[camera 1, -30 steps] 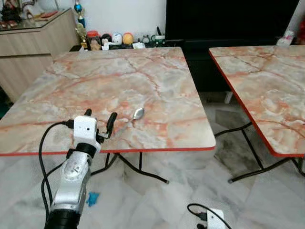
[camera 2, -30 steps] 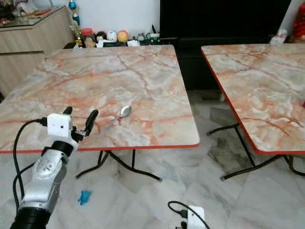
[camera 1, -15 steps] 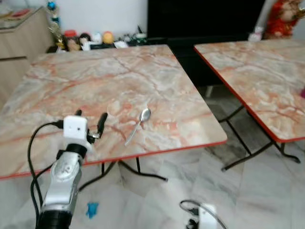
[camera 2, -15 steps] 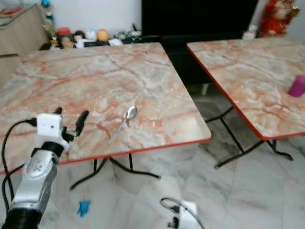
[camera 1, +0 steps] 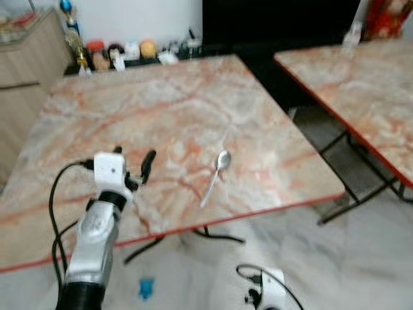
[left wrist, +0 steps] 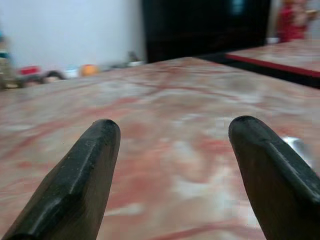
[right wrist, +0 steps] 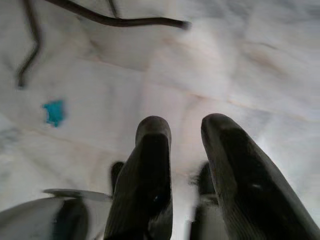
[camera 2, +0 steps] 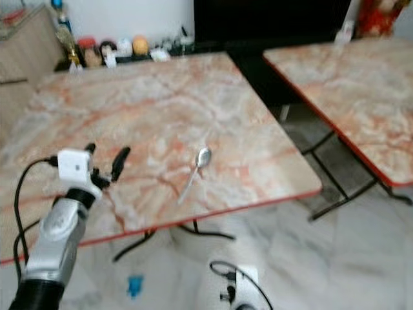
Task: Setting the table
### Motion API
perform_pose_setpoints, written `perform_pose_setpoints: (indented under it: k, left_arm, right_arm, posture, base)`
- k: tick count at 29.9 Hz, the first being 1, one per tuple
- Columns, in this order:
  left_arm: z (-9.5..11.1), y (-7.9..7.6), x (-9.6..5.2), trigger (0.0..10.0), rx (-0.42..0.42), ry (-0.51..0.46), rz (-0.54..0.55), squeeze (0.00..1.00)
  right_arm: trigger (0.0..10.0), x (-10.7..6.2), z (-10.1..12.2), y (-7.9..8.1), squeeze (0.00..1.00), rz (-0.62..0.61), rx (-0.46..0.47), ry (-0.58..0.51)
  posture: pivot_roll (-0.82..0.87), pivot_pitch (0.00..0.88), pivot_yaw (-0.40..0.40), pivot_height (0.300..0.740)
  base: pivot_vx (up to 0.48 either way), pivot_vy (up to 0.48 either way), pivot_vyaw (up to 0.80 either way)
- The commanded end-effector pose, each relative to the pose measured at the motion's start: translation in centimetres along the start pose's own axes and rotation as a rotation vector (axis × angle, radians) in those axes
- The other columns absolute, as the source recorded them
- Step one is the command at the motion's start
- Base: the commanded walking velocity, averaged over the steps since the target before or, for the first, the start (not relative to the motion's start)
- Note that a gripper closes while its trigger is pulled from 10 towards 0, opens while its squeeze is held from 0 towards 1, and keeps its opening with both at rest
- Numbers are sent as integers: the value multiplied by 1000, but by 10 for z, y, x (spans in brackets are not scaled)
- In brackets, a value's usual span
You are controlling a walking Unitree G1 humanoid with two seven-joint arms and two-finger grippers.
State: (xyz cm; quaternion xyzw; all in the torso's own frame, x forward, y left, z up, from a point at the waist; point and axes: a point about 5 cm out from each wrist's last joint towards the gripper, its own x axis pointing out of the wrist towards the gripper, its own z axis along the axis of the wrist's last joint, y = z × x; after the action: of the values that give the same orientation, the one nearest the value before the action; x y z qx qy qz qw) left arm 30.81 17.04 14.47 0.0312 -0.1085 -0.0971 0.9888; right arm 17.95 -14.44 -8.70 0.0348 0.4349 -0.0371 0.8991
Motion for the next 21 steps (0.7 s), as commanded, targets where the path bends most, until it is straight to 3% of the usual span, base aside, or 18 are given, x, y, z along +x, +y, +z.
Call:
perform_pose_setpoints:
  k: [1,5,8,13,17,21]
  left_arm:
    - [2,-4,1,10000,-6,1,-30,0]
    - [2,-7,0,10000,-14,9,-53,0]
    - [1,-8,0,10000,-8,13,-58,0]
    - [1,-8,-1,10000,-1,16,-59,0]
    - [-1,-7,0,10000,3,26,-57,0]
    - [-1,-7,0,10000,3,28,-55,0]
  right_arm:
    - [10000,0,0,-9,0,-21,13,5]
    - [10000,-1,-1,-27,0,-38,19,6]
    - [10000,-3,-8,-31,0,-37,19,21]
    - [10000,-5,-16,-28,0,-22,29,33]
    - [10000,-8,-23,-25,0,-27,18,38]
    - [10000,-7,-24,-15,0,-19,15,41]
  posture:
    - [128,0,35,740]
    - [130,0,34,740]
    - [131,0,34,740]
    - [134,0,34,740]
    - [133,0,35,740]
    - [135,0,33,740]
  base:
    - [0,0,0]
    - [0,0,0]
    - [0,0,0]
    - [0,-52,-439]
    - [0,-402,0]
    - [0,0,0]
